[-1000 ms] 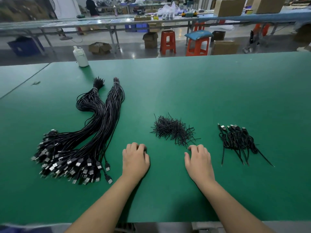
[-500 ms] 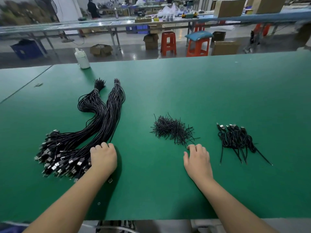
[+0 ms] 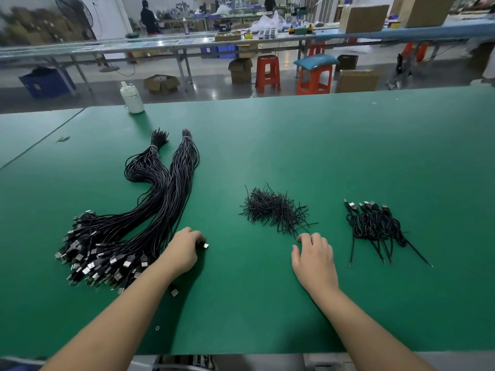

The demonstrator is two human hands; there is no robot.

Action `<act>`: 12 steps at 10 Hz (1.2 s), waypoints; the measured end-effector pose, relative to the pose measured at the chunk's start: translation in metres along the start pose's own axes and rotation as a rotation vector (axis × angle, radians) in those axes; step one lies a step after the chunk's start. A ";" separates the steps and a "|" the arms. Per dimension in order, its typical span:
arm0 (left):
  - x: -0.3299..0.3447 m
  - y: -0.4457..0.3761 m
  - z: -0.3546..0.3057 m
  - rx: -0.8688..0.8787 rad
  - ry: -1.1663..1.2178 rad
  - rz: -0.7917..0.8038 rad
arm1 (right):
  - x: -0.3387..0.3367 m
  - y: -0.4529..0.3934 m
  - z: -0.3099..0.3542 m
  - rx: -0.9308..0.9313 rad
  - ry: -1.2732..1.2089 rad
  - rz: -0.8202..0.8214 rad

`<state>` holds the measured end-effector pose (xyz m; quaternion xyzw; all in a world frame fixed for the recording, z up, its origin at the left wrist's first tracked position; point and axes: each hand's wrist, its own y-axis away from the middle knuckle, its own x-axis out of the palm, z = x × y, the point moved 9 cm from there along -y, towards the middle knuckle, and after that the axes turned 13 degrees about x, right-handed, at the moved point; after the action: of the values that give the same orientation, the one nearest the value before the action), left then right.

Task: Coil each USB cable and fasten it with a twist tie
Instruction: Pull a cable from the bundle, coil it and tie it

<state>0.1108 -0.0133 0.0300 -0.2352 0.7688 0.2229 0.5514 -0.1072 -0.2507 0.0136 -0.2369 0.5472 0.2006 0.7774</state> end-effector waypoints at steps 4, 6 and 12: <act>-0.004 -0.002 -0.037 0.169 -0.448 -0.174 | 0.000 -0.001 0.000 0.008 -0.019 -0.011; -0.001 0.003 -0.070 0.295 -0.398 -0.335 | 0.003 -0.001 0.000 0.006 0.003 0.000; 0.008 0.013 -0.056 0.212 -0.490 -0.255 | 0.002 -0.001 0.000 0.004 0.004 0.009</act>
<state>0.0595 -0.0375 0.0400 -0.2101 0.5959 0.1202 0.7657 -0.1060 -0.2513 0.0119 -0.2334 0.5502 0.2024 0.7758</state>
